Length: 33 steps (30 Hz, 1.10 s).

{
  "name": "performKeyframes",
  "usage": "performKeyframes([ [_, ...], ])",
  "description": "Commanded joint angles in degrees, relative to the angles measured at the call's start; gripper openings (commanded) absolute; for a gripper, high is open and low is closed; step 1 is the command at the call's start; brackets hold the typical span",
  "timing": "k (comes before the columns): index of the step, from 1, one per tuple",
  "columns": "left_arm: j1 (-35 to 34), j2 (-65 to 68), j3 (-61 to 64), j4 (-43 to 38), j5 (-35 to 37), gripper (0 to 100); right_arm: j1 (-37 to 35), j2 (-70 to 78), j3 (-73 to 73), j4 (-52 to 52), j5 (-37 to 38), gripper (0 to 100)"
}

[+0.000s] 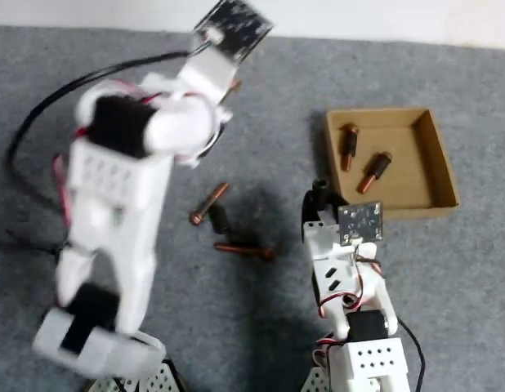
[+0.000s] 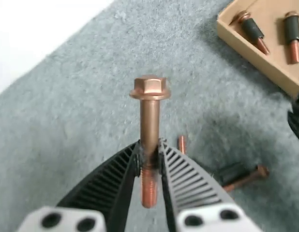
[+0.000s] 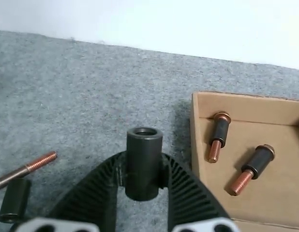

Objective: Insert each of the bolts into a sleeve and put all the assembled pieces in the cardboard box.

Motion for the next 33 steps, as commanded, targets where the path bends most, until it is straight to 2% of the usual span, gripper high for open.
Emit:
performKeyframes([
  [1, -3.56, -17.45, 12.35, -0.18, 0.09, 1, 0.4, -0.92, -0.22, -1.98, 0.7, 0.4],
  [6, -8.31, -32.92, 27.38, -3.6, 0.09, 1, 0.31, -0.92, -0.04, -2.07, 0.53, 0.4],
  [11, -12.7, -47.69, 48.84, -10.37, 0.09, 1, -1.01, -0.92, -0.04, -2.07, 0.35, 0.4],
  [14, -14.73, -56.66, 63.96, -17.76, 0.18, 1, -3.65, -0.92, -0.04, -2.07, 0.53, 0.4],
  [19, -14.9, -73.27, 88.57, -34.64, 0.44, 1, -5.05, -0.92, -0.04, -2.07, 0.35, 0.4],
  [24, -14.81, -88.04, 107.21, -50.2, 0.97, 1, -7.34, -0.92, -0.04, -2.07, 0.26, 0.4],
  [27, -14.99, -95.16, 115.03, -57.85, 8.0, 1, -10.15, -0.92, -0.04, -2.07, 0.35, 0.4],
  [33, -14.9, -103.16, 123.82, -67.08, 21.8, 1, -10.77, -1.01, -0.04, -2.07, 0.35, 0.4],
])
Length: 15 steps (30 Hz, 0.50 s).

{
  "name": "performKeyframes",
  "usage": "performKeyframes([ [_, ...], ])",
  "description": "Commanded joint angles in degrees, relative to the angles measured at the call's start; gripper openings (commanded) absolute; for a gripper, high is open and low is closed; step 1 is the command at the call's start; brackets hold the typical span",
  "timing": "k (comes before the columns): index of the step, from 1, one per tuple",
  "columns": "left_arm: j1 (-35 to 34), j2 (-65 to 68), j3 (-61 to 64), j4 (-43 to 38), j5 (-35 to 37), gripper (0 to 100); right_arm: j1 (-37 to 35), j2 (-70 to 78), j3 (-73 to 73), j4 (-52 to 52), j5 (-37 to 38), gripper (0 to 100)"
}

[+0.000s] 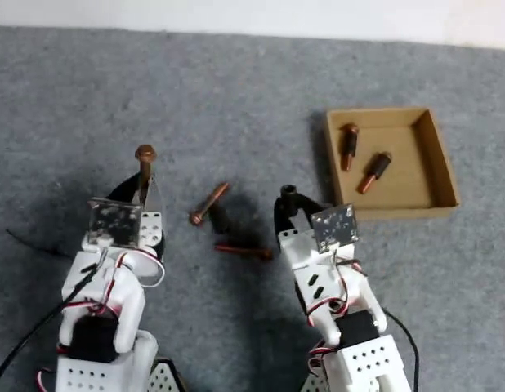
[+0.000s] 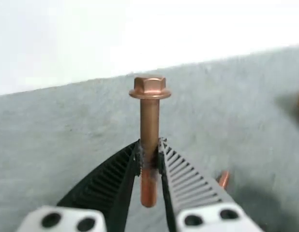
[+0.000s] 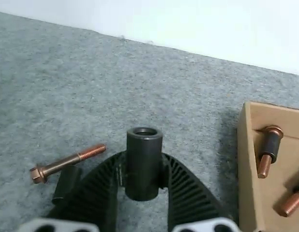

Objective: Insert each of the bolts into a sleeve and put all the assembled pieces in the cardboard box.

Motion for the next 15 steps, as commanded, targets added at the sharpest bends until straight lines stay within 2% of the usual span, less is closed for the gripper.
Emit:
performKeyframes([
  [1, -0.48, -3.82, 3.12, -8.53, 9.76, 1, -0.92, -1.01, -0.13, -2.07, 0.35, 0.4],
  [9, 1.01, -3.38, 4.09, -20.75, 17.32, 1, -7.16, -1.01, -0.4, -2.33, 0.26, 0.4],
  [15, 8.66, -3.3, 4.35, -22.07, 18.55, 1, -13.58, -1.01, -0.22, -14.55, 0.62, 0.4],
])
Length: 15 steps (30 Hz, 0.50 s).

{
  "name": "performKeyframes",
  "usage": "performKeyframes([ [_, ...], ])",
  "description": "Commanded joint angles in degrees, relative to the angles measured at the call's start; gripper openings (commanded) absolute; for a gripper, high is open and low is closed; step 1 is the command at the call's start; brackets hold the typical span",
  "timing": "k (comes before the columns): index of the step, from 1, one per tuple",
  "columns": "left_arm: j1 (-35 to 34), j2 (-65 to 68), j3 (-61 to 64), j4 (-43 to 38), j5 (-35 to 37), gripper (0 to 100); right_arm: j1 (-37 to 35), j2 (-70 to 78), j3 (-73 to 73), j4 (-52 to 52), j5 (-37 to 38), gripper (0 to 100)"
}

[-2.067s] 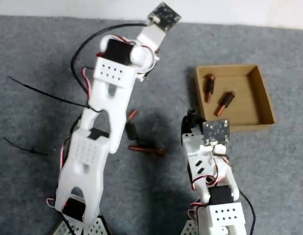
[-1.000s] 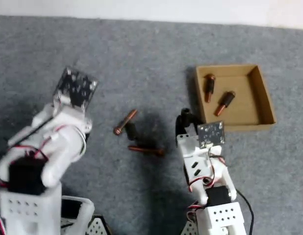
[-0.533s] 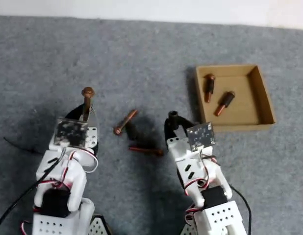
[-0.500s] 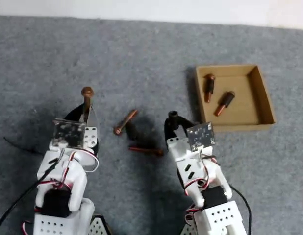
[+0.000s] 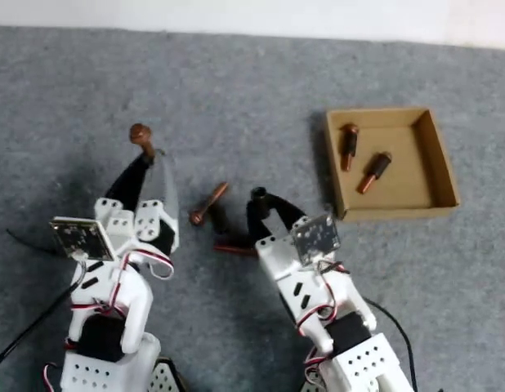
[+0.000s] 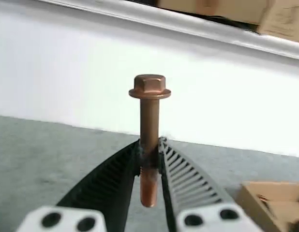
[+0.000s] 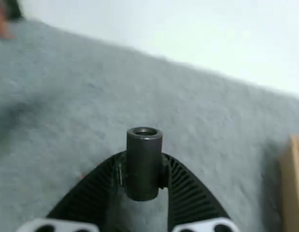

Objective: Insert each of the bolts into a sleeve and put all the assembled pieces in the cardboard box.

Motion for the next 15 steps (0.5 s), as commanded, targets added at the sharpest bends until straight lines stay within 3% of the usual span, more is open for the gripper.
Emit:
performKeyframes([
  [1, 4.18, -0.84, -0.57, -1.85, 0.97, 1, -3.91, -1.01, -0.13, -8.66, 0.7, 0.4],
  [8, 9.8, -0.92, -0.48, -1.93, 1.58, 1, -5.23, -0.92, 4.09, -10.15, 0.7, 0.4],
  [12, 15.16, -0.92, 0.31, -1.93, 9.41, 1, -5.05, -0.92, 5.32, -10.15, 1.05, 0.4],
  [15, 16.92, -0.92, 0.22, -2.02, 13.63, 1, -5.23, -0.92, 5.67, -10.15, 6.95, 0.4],
])
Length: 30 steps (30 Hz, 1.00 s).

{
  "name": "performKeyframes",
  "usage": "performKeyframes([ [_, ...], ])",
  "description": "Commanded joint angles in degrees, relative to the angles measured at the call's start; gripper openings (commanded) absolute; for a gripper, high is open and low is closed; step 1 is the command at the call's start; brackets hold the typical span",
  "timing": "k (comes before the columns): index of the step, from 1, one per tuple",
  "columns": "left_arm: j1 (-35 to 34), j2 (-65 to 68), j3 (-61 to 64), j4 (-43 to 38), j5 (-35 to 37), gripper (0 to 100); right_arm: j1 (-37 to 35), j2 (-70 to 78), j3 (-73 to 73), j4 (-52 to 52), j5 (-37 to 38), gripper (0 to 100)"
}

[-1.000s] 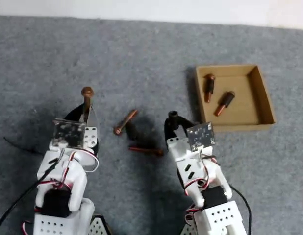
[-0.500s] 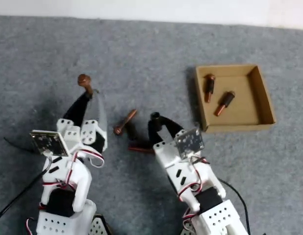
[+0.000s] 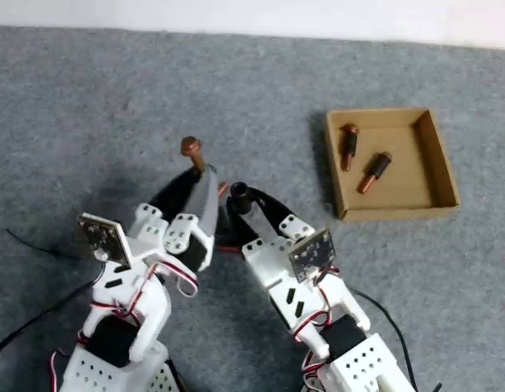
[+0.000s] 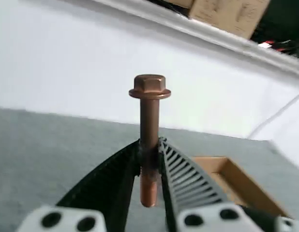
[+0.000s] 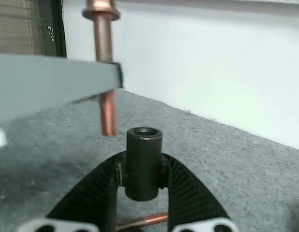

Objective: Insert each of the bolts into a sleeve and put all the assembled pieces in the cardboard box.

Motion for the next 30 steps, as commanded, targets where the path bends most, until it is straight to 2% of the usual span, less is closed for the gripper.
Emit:
performKeyframes([
  [1, 2.86, -0.84, -0.66, -1.76, 5.89, 1, -0.75, -0.92, 5.14, -1.54, 6.51, 0.4],
  [6, 2.86, -0.84, -1.1, -1.93, 6.07, 1, -1.98, -0.92, 6.99, -1.63, 8.35, 0.4],
  [10, 3.12, -0.84, -0.57, -5.98, 6.07, 1, -1.63, -0.92, 6.99, -1.54, 8.44, 0.4],
  [21, 3.38, -0.84, -0.57, -6.07, 6.24, 1, -1.63, -0.92, 6.99, -1.19, 8.44, 0.4],
  [25, 7.52, -0.75, -0.22, -4.92, 5.8, 1, -1.45, -0.92, 6.99, -1.19, 8.44, 0.4],
  [30, 8.66, -0.75, 1.71, -3.87, 5.8, 1, -0.04, -0.92, 6.99, -1.19, 8.44, 0.4],
])
